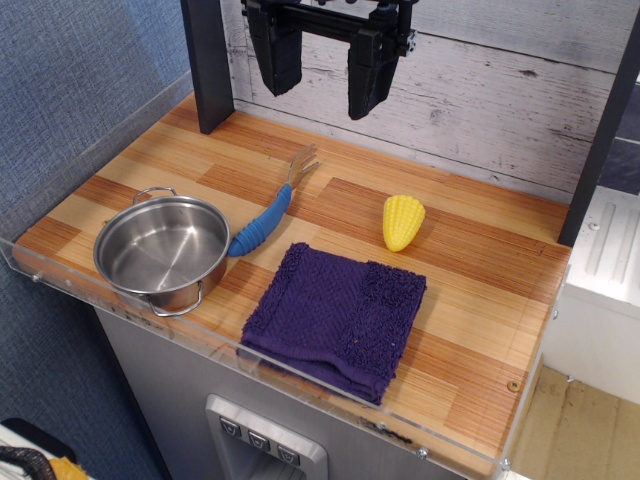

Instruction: Place the pot on top of the blue cloth

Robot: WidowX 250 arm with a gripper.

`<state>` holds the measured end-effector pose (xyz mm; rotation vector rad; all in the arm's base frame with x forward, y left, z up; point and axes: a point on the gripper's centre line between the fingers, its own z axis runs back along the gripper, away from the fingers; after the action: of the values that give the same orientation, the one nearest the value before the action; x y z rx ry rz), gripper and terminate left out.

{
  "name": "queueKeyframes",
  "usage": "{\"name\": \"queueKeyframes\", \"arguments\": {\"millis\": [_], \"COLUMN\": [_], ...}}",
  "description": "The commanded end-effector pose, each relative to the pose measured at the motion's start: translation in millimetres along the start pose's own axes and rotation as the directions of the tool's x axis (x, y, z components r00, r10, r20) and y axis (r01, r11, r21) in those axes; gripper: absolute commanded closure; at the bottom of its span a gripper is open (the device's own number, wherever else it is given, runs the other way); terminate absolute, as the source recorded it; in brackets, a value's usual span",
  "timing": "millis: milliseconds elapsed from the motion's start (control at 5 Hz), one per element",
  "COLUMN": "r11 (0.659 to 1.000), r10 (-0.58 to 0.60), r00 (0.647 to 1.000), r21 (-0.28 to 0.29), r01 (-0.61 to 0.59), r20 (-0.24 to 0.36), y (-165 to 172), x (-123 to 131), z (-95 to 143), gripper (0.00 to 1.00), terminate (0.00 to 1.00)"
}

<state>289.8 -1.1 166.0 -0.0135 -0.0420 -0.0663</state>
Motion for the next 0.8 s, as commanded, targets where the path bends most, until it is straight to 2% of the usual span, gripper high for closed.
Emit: {"name": "queueKeyframes", "arguments": {"millis": [0,400,600], "r11": [1.0,0.999,0.998], "r10": [0.0,0.045,0.058], "r00": [1.0,0.994,0.993], "r21": [0.0,0.009,0.03], "r01": [0.0,-0.045,-0.055], "r20": [0.0,-0.099,-0.104], "y": [0,53,82], "x": [0,-29,-42], "z": [0,-25,-32], "gripper": [0.0,0.0,0.0], "terminate": [0.0,0.0,0.0]}}
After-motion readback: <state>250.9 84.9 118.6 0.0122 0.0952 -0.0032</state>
